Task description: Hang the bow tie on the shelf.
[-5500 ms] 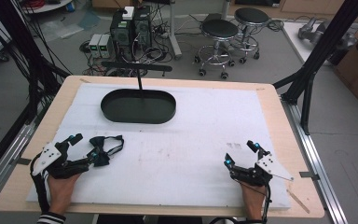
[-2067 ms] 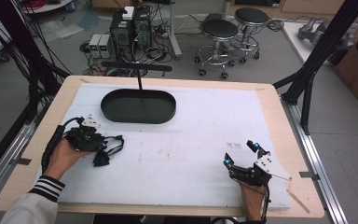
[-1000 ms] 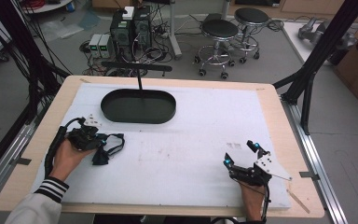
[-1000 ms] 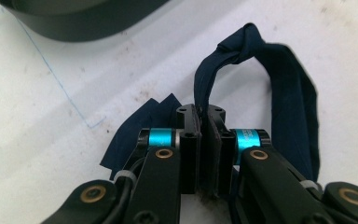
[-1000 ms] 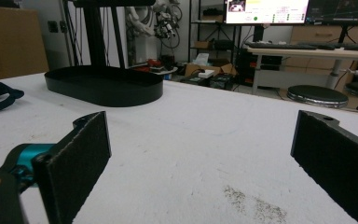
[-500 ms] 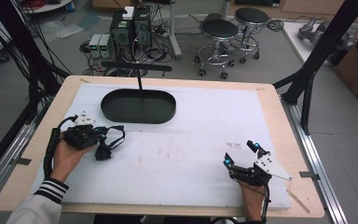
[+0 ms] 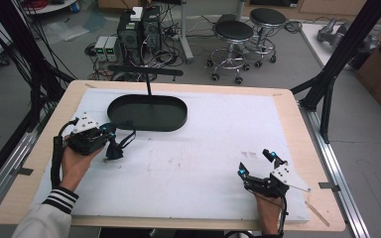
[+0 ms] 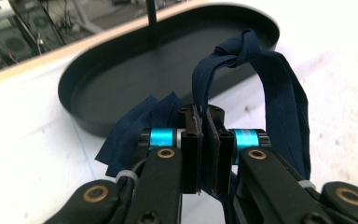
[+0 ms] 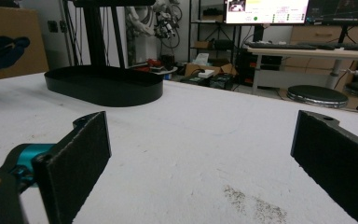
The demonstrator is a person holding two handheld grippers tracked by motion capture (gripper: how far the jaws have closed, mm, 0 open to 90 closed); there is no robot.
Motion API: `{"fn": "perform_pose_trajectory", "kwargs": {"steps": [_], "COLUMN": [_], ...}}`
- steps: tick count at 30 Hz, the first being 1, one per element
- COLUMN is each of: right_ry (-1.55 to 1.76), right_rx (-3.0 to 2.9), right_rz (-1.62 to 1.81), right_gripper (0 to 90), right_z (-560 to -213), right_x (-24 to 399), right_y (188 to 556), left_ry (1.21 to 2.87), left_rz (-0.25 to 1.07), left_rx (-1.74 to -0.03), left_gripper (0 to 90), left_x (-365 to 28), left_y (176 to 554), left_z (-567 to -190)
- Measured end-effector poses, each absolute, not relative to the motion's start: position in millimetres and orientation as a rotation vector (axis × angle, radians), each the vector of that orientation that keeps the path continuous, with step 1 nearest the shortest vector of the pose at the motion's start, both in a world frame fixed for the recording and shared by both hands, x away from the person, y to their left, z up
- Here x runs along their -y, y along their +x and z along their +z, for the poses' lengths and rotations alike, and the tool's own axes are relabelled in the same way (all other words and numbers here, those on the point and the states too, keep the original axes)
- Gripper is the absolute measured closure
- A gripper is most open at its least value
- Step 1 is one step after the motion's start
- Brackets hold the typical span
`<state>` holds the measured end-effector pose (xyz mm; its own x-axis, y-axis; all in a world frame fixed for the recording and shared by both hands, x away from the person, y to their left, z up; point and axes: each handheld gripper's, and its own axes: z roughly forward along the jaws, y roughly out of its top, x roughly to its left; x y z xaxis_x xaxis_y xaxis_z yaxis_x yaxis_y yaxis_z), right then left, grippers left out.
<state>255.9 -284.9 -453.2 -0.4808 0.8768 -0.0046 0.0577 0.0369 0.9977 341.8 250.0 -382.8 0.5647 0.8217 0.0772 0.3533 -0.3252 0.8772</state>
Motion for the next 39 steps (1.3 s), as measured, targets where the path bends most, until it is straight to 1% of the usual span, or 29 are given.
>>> {"fn": "perform_pose_trajectory", "kwargs": {"steps": [7,11,15,25,29,31,39], "right_ry": [0.962,0.962,0.961,0.959,0.963,0.963,0.965], "right_rx": [-1.631,-1.634,-1.634,-1.636,-1.636,-1.636,-1.637], "right_rz": [1.521,1.522,1.519,1.516,1.518,1.518,1.520], "right_gripper": [3.7,3.7,3.7,3.7,3.7,3.7,3.7], "right_z": [-453.1,-453.2,-453.1,-453.1,-453.1,-453.1,-453.0], "right_x": [284.9,284.7,284.6,284.8,284.8,284.8,285.0], "right_y": [255.9,256.2,256.3,256.7,256.6,256.6,256.6], "left_ry": [1.794,1.760,1.724,1.716,1.703,1.682,1.676], "left_rz": [0.681,0.667,0.682,0.694,0.697,0.674,0.689], "left_rx": [-0.940,-0.946,-0.936,-0.916,-0.924,-0.935,-0.935], "left_gripper": [85.5,85.5,85.5,85.5,85.5,85.5,85.5], "left_x": [-240.1,-237.2,-228.0,-216.1,-212.8,-211.4,-203.9], "left_y": [344.4,347.8,353.7,364.5,369.2,373.0,382.4], "left_z": [-375.0,-370.9,-364.0,-353.4,-349.8,-347.4,-337.6]}}
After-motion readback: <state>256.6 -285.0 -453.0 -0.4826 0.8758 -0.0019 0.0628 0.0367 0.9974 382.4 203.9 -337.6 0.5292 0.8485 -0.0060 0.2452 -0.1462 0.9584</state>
